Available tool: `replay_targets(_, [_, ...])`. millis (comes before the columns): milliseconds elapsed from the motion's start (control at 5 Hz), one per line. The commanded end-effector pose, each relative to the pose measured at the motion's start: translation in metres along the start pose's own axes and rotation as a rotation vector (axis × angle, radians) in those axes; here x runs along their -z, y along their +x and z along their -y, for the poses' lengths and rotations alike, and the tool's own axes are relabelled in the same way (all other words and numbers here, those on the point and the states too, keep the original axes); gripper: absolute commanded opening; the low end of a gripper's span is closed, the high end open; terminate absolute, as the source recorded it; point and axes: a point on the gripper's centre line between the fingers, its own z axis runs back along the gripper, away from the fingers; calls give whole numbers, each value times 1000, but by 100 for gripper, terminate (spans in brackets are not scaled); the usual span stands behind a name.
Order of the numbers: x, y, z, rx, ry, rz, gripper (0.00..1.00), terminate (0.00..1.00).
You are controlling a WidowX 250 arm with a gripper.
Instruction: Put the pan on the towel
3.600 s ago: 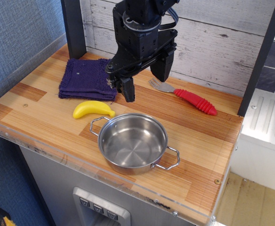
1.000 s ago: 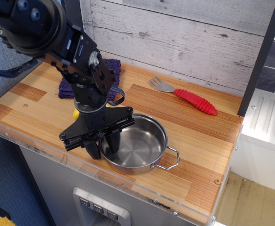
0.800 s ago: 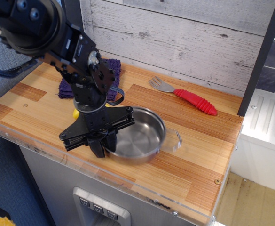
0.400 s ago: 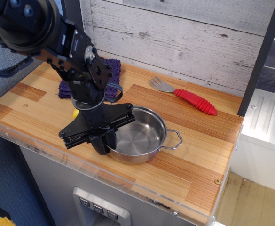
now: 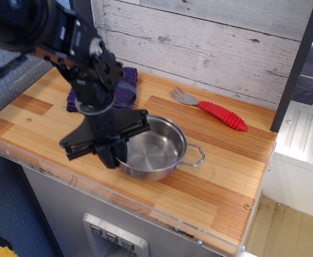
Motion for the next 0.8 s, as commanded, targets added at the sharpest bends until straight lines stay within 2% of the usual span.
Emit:
replay_targets(0, [-31, 47, 5, -48, -65, 100, 0, 0])
replay_targets(200, [-35, 73, 4, -80, -73, 118, 0, 0])
replay_targets(400, [-33, 102, 1, -133, -85, 129, 0, 0])
replay_targets(600, [-24, 121, -6, -149, -74, 119, 0, 0])
